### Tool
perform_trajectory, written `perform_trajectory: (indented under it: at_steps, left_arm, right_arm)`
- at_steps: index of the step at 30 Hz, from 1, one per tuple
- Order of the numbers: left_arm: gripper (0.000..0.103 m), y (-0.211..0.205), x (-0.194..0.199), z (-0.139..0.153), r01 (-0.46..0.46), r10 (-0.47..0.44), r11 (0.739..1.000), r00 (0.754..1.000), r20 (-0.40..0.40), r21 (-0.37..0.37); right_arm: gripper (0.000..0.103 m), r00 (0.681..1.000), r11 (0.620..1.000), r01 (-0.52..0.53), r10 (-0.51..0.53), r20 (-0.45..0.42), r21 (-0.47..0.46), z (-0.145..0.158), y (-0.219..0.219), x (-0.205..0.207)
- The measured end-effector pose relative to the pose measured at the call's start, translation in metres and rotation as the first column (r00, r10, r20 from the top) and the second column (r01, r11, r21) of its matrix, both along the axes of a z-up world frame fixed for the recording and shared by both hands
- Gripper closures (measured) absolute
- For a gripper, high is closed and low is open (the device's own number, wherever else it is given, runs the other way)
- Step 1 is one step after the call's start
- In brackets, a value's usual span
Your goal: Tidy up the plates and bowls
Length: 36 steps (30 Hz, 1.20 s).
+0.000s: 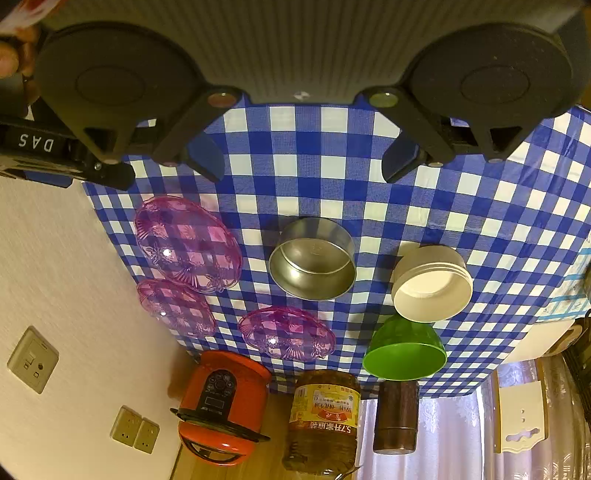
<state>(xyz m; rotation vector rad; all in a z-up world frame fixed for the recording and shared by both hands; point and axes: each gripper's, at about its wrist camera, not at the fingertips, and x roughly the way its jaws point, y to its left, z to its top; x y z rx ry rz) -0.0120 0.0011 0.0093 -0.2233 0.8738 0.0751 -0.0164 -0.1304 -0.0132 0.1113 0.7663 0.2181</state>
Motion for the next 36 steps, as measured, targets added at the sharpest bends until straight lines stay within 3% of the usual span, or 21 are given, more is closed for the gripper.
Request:
perform_trajectory:
  at_steps: [36]
  left_arm:
    - [0.012, -0.004, -0.0007, -0.0029, 0.001, -0.001, 1.0, 1.0, -0.002, -0.003]
  right_arm:
    - [0.001, 1.0, 1.0, 0.002, -0.002, 0.0, -0.001, -0.0022, -0.0029, 0.0007]
